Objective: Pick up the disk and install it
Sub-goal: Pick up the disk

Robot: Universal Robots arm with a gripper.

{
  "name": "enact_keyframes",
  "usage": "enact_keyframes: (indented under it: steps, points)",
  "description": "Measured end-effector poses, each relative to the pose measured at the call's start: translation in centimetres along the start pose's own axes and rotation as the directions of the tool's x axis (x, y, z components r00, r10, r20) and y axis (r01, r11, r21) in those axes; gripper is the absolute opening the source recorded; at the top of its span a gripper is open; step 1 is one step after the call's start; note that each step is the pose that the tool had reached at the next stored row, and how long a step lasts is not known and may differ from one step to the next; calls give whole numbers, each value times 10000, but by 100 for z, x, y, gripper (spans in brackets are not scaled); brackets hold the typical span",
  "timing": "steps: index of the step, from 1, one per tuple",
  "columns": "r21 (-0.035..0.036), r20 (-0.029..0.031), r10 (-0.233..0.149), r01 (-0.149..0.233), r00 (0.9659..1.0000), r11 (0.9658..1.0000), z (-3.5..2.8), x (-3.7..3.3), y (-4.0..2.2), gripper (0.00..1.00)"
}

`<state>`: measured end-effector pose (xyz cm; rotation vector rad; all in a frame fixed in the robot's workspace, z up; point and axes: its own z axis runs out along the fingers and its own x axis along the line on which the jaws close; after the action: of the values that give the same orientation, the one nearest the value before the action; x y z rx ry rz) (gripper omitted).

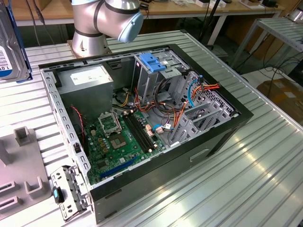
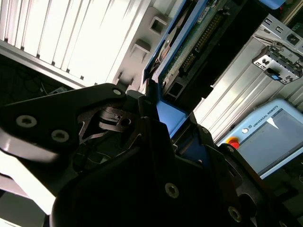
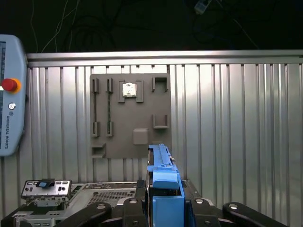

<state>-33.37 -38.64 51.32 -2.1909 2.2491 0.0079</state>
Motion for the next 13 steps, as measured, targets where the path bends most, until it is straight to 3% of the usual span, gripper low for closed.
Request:
enact_keyframes:
  steps: [13]
  points:
    - [0,-1,0,0,10000,10000,0,5,-124,37]
